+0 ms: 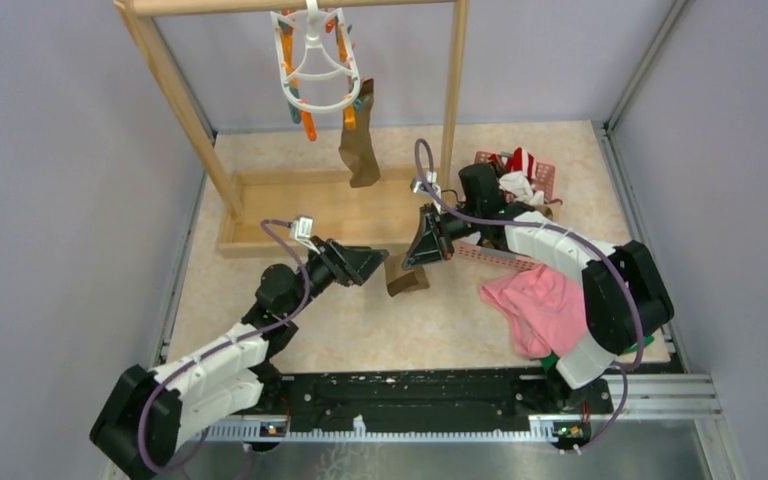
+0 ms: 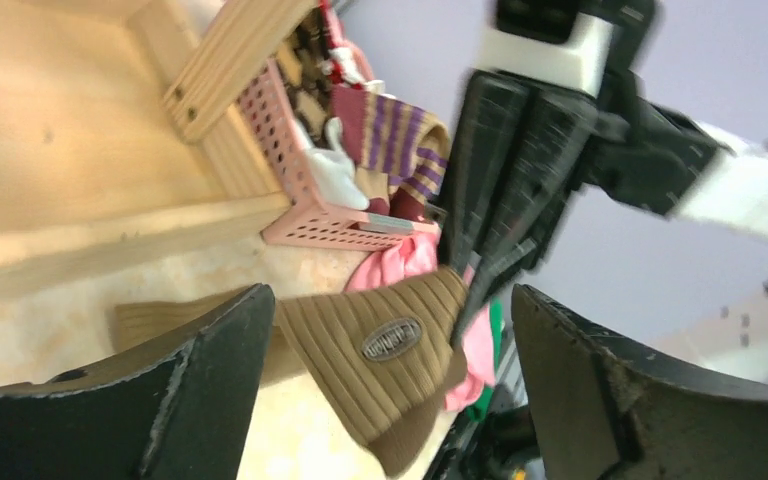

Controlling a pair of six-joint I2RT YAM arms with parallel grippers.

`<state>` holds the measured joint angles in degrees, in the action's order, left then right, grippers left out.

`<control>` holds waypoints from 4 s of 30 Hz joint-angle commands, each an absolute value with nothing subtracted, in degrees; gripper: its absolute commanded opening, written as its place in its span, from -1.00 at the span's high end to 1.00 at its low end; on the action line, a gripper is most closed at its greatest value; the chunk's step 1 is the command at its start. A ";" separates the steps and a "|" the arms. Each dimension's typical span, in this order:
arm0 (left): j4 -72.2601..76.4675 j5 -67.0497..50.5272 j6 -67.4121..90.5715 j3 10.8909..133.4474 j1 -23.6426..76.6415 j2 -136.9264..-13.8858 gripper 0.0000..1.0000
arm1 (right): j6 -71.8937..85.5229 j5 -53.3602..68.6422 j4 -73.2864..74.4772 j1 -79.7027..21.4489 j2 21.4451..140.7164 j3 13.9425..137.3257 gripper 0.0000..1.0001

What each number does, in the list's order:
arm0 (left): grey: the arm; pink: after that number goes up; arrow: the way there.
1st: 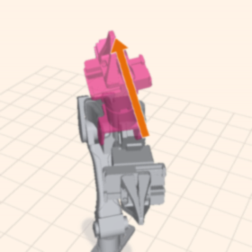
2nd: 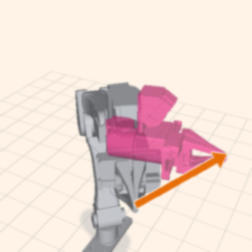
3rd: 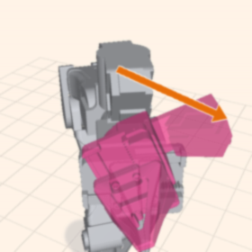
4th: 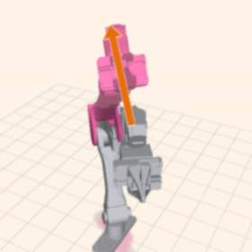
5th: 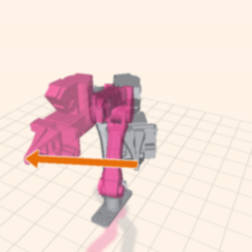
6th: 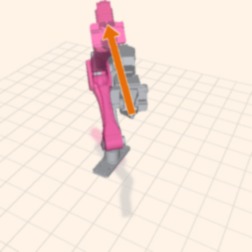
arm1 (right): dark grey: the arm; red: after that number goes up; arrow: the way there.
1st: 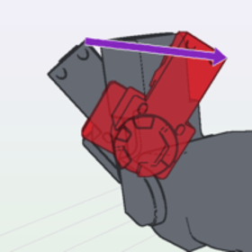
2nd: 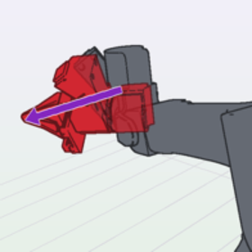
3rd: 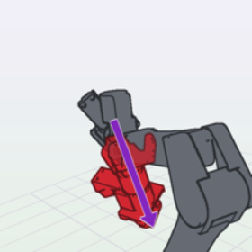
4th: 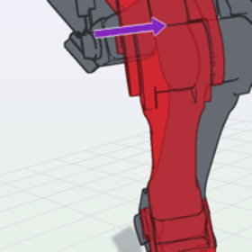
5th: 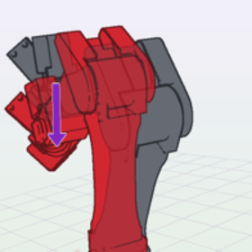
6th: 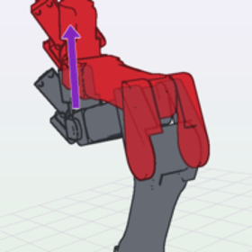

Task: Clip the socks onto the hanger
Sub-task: Pick up the sock from the bin.

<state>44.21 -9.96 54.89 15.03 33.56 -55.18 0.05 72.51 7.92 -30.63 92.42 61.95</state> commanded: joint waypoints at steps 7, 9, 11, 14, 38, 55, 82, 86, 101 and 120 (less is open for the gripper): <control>53.96 -33.24 8.79 7.53 33.50 -40.06 -0.98 | 23.28 82.46 -18.60 -26.86 89.14 58.01 1.00; 62.69 -35.30 5.95 5.52 33.54 -41.45 -0.98 | 26.37 82.72 -21.67 -26.87 88.92 57.66 1.00; 69.30 -36.84 1.87 3.85 33.69 -43.80 -0.98 | 29.59 82.96 -25.23 -26.82 88.65 57.08 1.00; 71.12 -39.96 -7.04 3.72 33.88 -47.44 -0.98 | 33.20 83.05 -28.84 -26.52 88.47 56.55 1.00; 82.31 -15.96 -28.49 11.44 48.54 -70.59 -0.51 | 36.09 82.75 -31.29 -25.92 91.06 55.99 1.00; 72.55 -12.17 -16.43 13.83 48.91 -67.19 1.00 | 34.68 82.89 -30.27 -25.78 91.09 56.25 0.70; 52.70 -52.81 55.57 32.78 29.51 -80.21 1.00 | -50.61 63.02 33.82 -24.42 79.19 66.32 -0.24; 53.99 -52.58 56.63 32.85 29.57 -81.86 1.00 | -46.86 66.05 31.41 -25.09 79.48 65.77 -0.14; 54.89 -53.35 56.55 32.66 29.79 -83.43 0.94 | -40.26 66.93 30.67 -28.43 81.64 68.23 1.00; 65.28 -35.38 11.32 5.93 29.99 -48.58 -0.98 | -31.82 80.56 33.97 -24.74 85.31 71.28 1.00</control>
